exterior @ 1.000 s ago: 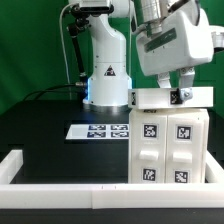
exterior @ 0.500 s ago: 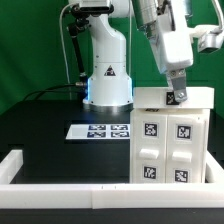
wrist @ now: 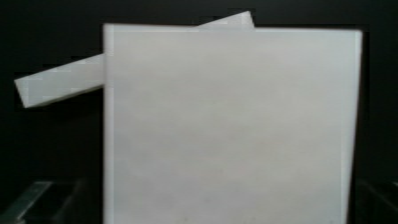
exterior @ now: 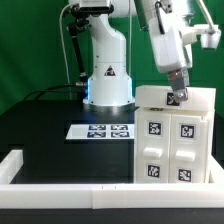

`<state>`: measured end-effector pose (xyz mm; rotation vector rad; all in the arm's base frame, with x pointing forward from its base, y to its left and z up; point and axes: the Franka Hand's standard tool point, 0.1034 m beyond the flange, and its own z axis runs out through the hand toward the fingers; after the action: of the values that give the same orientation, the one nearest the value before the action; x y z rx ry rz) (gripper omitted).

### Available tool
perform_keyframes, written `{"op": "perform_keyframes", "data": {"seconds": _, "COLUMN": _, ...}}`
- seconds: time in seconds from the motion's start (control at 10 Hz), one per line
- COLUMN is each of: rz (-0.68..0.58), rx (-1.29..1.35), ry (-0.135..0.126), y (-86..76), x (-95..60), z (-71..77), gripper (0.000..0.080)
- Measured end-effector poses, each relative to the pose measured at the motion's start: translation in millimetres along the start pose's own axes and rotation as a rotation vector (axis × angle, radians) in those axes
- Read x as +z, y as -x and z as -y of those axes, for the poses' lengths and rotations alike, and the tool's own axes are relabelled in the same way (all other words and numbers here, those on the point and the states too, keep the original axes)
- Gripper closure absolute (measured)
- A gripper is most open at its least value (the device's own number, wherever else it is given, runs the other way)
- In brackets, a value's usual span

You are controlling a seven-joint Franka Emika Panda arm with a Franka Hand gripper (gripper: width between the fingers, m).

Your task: Assemble cabinet

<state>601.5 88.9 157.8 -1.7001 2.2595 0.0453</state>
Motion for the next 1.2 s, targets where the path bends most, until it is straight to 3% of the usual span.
{"op": "perform_keyframes", "data": {"seconds": 0.3, "rz": 0.027, "rx": -0.022, "ry": -0.026, "y": 5.3, "x": -21.1, "z": 1.6, "gripper": 0.0003}}
{"op": "perform_keyframes", "data": {"seconds": 0.5, "rz": 0.033, "rx": -0.055, "ry": -0.03, "y": 6.2, "x": -23.1, "z": 2.1, "gripper": 0.0003}}
{"op": "perform_keyframes", "data": {"seconds": 0.6, "rz": 0.027, "rx": -0.109, "ry": 0.002, "y": 6.5, "x": -21.2, "z": -0.8, "gripper": 0.0002}}
{"op": "perform_keyframes", "data": {"seconds": 0.7, "rz": 0.017, "rx": -0.243, "ry": 0.049, "y": 9.2, "x": -21.0, "z": 0.2, "gripper": 0.0002}}
{"op": "perform_keyframes", "data": {"seconds": 1.1, "rz": 0.019, "rx": -0.797, "ry": 0.11, "y": 18.8, "x": -26.2, "z": 4.0, "gripper": 0.0002}}
{"op": "perform_keyframes", "data": {"seconds": 1.2, "rz": 0.012, "rx": -0.872, "ry": 0.112, "y": 21.7, "x": -25.6, "z": 2.7, "gripper": 0.0002}}
